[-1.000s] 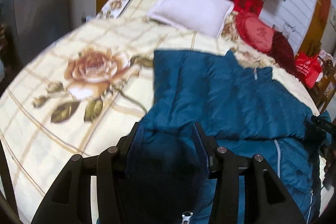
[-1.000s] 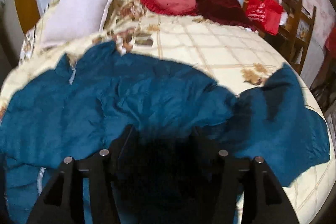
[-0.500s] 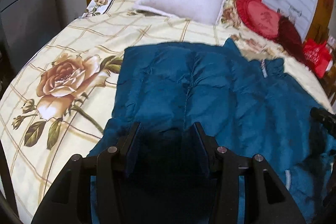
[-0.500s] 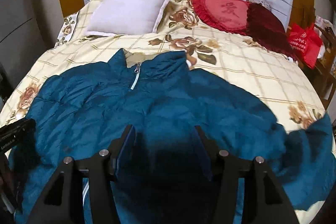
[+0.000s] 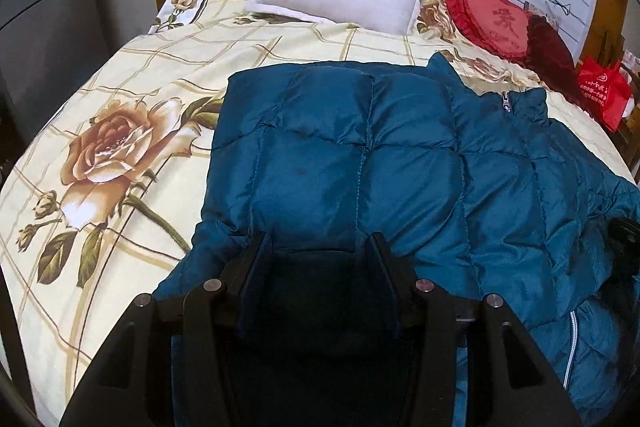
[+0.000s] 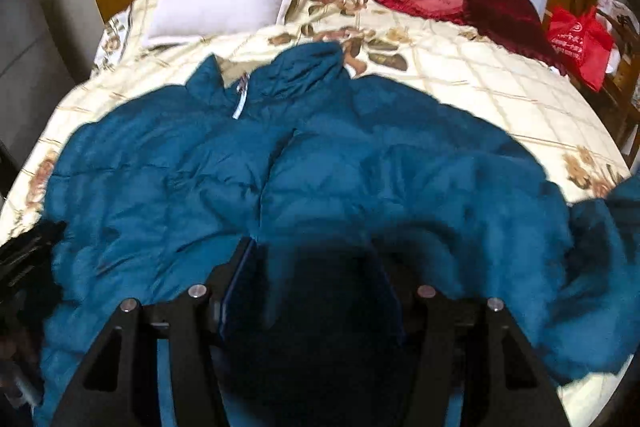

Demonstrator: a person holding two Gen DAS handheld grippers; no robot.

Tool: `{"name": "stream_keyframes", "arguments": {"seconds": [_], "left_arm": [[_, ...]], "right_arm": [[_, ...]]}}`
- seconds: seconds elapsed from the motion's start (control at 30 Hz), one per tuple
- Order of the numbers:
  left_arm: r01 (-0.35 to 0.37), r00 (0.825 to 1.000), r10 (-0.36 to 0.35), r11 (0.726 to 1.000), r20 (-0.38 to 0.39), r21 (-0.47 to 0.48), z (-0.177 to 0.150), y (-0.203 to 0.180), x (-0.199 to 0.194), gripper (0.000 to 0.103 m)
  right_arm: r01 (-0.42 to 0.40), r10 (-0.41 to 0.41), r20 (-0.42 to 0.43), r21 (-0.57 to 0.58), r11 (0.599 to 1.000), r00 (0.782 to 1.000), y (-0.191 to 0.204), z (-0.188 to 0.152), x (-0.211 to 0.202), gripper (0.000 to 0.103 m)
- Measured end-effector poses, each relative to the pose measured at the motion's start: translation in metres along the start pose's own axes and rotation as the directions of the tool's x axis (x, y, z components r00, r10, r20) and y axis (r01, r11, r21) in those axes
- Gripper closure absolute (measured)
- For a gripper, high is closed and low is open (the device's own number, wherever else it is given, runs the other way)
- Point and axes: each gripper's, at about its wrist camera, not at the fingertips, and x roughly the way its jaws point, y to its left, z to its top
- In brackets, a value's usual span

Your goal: Fold large clothes

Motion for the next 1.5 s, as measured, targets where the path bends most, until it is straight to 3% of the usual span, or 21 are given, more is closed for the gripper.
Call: {"name": "stream_keyframes", "arguments": {"seconds": [0.13, 0.23, 0.4, 0.57, 0.67, 0.77, 0.93, 1.07, 1.27, 1.33, 1.5], "left_arm": [[-0.020, 1.000, 0.020, 1.000, 0.005, 0.015, -0.001, -0.004, 0.001, 0.071], [-0.027, 1.000, 0.027, 0.999, 0.011, 0.020, -0.002, -0.005, 0.001, 0.071], [-0.031, 0.999, 0.030, 0.999, 0.013, 0.024, -0.001, -0.005, -0.002, 0.071], [-0.001, 0.999, -0.001, 0.999, 0.051, 0.040, 0.015, -0.008, -0.019, 0.071], [0.004, 0.998, -0.005, 1.000, 0.068, 0.009, 0.032, -0.005, -0.023, 0.071], [0.010, 0.998, -0.007, 0.999, 0.055, -0.049, 0.053, 0.003, -0.014, 0.071], [-0.030, 1.000, 0.030, 0.997, 0.001, -0.069, 0.068, 0.009, 0.015, 0.071], [-0.064, 0.998, 0.064, 0.997, -0.004, -0.046, 0.072, 0.008, 0.033, 0.071], [-0.076, 0.997, 0.076, 0.997, -0.001, -0.016, 0.064, 0.004, 0.048, 0.067], [-0.081, 0.997, 0.081, 0.997, 0.009, -0.007, 0.061, 0.003, 0.047, 0.067], [-0.077, 0.997, 0.077, 0.997, 0.015, -0.009, 0.061, 0.004, 0.047, 0.067]], "right_arm": [[0.088, -0.088, -0.002, -0.002, 0.996, 0.996, -0.020, -0.018, -0.013, 0.044], [0.079, -0.078, -0.056, 0.016, 0.997, 0.995, -0.033, -0.029, 0.002, 0.043], [0.098, -0.098, -0.075, -0.010, 0.995, 0.992, -0.029, -0.027, 0.002, 0.043], [0.074, -0.073, 0.052, -0.010, 0.997, 0.996, -0.011, -0.012, -0.032, 0.043], [0.056, -0.054, 0.092, -0.021, 0.998, 0.994, 0.002, 0.005, -0.036, 0.035], [0.035, -0.034, 0.092, -0.014, 0.999, 0.995, 0.009, 0.021, -0.024, 0.034], [0.086, -0.085, 0.080, -0.011, 0.996, 0.993, 0.009, 0.035, 0.008, 0.034], [0.126, -0.126, 0.042, -0.004, 0.992, 0.991, -0.005, 0.031, 0.033, 0.034], [0.101, -0.101, 0.008, -0.011, 0.995, 0.995, -0.012, 0.022, 0.051, 0.033], [0.096, -0.096, -0.013, -0.012, 0.995, 0.995, -0.012, 0.024, 0.045, 0.033], [0.050, -0.049, 0.030, -0.024, 0.998, 0.998, -0.009, 0.012, 0.005, 0.033]]}}
